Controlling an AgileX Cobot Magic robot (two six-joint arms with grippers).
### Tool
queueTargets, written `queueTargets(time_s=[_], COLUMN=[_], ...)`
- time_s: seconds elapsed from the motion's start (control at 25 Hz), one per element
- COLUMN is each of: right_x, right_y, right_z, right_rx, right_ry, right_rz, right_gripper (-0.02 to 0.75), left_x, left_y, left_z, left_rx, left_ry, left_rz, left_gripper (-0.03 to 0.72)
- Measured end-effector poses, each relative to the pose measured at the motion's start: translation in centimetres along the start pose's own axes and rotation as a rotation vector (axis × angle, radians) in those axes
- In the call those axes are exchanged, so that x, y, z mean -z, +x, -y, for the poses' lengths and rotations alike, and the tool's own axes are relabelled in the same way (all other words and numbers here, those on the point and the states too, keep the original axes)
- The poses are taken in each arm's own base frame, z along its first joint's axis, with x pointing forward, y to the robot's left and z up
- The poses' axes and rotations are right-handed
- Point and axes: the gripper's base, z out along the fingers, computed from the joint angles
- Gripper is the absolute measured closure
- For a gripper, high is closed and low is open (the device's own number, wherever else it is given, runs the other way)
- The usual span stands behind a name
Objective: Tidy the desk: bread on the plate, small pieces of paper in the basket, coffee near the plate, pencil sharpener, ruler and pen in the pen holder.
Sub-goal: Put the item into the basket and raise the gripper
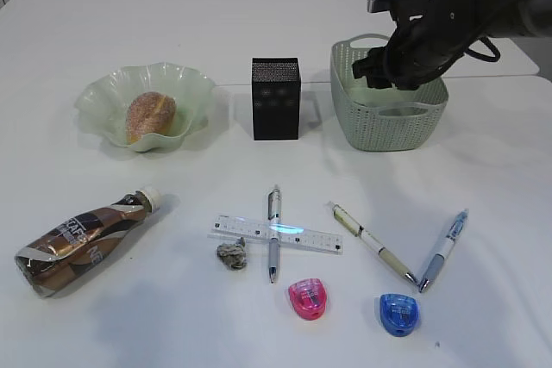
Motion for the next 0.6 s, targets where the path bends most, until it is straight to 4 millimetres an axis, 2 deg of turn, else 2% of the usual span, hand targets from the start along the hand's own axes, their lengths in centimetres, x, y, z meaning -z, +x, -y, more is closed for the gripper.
queueTargets(time_s=[0.2, 0.4, 0.48, 0.56, 0.6], right_x=[2.1, 6.9, 6.9, 9.6, 9.8], right_y=[-0.9, -2.7, -2.7, -2.9, -2.9], right_z=[0.2, 0.7, 0.7, 0.5, 0.4], right_rx=[-0.001, 0.005, 0.005, 0.04, 0.048], right_ry=[0.007, 0.029, 0.029, 0.029, 0.024], right_rz=[-0.006, -0.007, -0.007, -0.056, -0.066], right_gripper=[0.3, 0.3, 0.3, 0.3, 0.3], left_x=[0.0, 0.0, 0.0, 0.0, 0.0], left_y=[0.0, 0.0, 0.0, -0.1, -0.1], left_z=[0.0, 0.0, 0.0, 0.0, 0.0], left_rx=[0.0, 0.0, 0.0, 0.0, -0.002], left_ry=[0.0, 0.0, 0.0, -0.001, -0.004], left_rz=[0.0, 0.0, 0.002, 0.009, 0.013], left_gripper=[0.221, 0.221, 0.221, 0.221, 0.221])
